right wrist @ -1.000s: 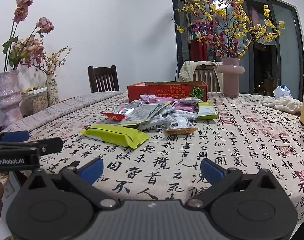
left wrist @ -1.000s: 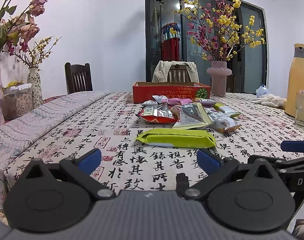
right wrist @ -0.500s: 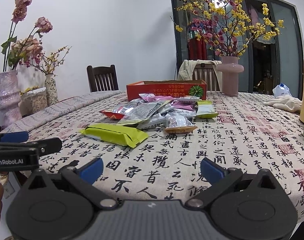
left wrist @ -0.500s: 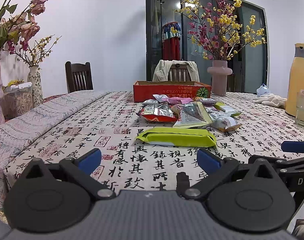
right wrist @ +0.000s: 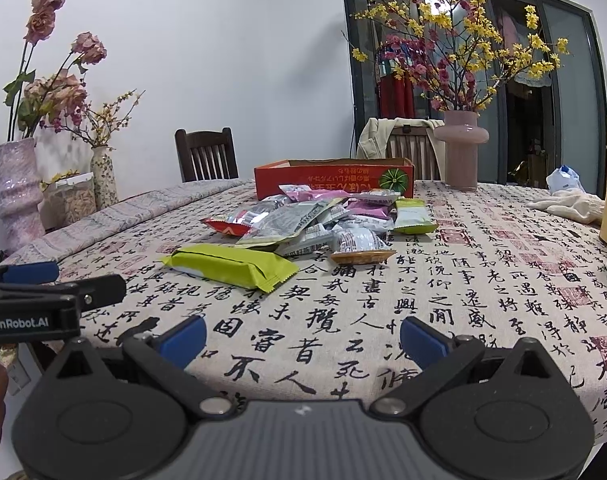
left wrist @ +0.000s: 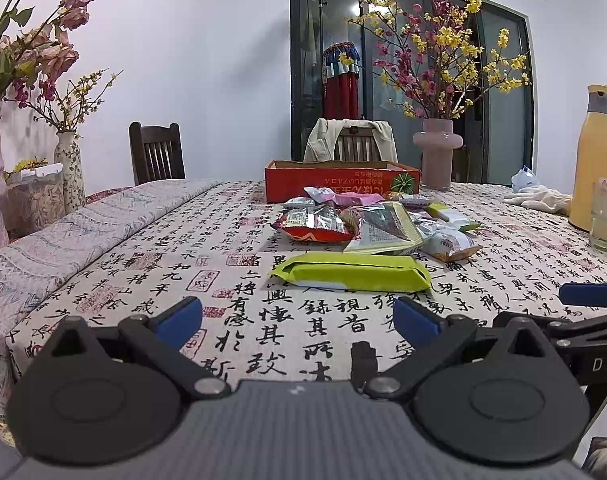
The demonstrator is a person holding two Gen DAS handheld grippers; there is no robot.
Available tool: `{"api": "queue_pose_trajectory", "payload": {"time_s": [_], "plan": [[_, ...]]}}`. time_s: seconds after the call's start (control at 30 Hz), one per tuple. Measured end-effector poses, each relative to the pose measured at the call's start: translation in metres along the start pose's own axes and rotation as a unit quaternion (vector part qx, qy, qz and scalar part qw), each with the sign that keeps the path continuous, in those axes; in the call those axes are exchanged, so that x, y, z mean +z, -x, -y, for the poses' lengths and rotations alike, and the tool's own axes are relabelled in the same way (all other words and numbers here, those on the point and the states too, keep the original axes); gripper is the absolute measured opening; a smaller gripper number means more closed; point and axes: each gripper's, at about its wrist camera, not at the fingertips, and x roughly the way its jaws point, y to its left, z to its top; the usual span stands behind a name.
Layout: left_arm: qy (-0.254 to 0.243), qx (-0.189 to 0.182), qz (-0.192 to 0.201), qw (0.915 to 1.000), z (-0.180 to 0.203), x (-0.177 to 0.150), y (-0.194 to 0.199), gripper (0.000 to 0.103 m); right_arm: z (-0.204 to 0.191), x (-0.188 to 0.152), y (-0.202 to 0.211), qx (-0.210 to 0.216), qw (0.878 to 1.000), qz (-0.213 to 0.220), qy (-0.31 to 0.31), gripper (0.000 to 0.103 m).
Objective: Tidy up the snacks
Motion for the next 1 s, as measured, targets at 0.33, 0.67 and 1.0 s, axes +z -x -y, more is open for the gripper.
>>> {"api": "queue_pose_trajectory", "payload": {"time_s": [0.33,0.67,1.0], "plan": [[-0.001,-0.001,-0.001,1.0000,0.0001,-0.0009,0.0000,0.103,-0.0006,0.0006,-0.0008,0.003,1.000,-0.001,0.002,0.103],[0.000,-0.003,-0.002,1.0000,-0.0003,-0.0014,-0.0005,0.103,0.0004,0.0000,-0.0006,0.002,1.000,0.000,-0.001,0.103],[0.000,-0.003,-0.002,1.0000,0.0003,-0.0016,-0.0010,0.103,0.0000,0.0001,-0.0003,0.004,1.000,0.002,0.001,0.103]]}}
